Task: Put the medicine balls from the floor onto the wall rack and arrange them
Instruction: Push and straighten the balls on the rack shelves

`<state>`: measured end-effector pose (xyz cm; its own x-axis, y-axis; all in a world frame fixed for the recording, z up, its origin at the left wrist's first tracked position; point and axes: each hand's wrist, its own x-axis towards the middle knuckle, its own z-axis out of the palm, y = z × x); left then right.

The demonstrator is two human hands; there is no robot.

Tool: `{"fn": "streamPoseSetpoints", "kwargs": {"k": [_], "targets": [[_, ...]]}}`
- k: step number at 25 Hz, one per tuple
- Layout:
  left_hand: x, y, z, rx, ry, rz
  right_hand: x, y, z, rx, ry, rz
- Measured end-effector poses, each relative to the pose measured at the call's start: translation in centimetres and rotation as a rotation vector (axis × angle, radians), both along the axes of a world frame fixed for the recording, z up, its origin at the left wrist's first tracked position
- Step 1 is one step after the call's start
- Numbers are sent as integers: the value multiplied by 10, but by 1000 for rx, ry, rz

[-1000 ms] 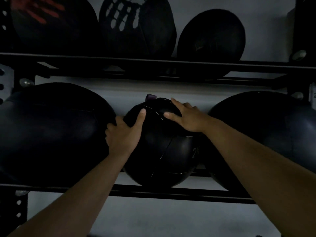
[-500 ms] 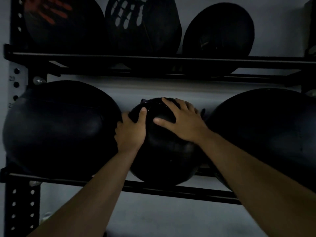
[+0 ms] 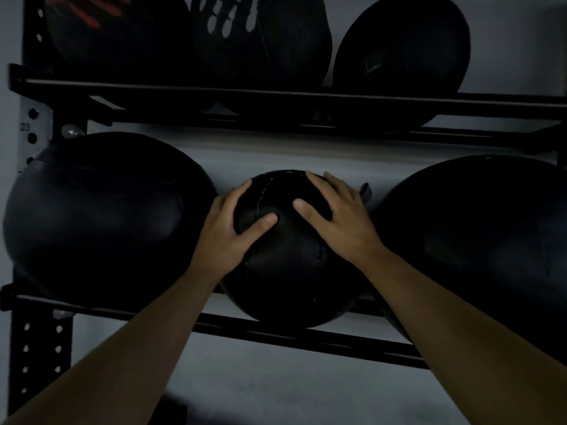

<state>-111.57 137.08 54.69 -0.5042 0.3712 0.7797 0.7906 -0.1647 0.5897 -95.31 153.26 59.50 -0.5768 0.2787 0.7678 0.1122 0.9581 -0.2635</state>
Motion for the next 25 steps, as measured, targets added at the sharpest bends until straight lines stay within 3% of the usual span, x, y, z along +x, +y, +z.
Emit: {"fn": "streamPoseSetpoints", "kwargs": {"k": [6, 9, 12, 16, 19, 25], "targets": [[7, 11, 72, -175, -165, 44, -14, 12, 67, -374, -239, 100], [-1, 10, 89, -310, -224, 35, -23, 1, 59, -359, -31, -7], [5, 7, 72, -285, -169, 101, -9, -18, 13, -259, 160, -49], [17, 1, 30, 40, -81, -39, 11, -34, -23, -136, 76, -137], [20, -4, 10, -77, 70, 52, 7, -27, -12, -180, -34, -173], [13, 13, 92, -317, -56, 27, -7, -9, 49, -457, -99, -105]]}}
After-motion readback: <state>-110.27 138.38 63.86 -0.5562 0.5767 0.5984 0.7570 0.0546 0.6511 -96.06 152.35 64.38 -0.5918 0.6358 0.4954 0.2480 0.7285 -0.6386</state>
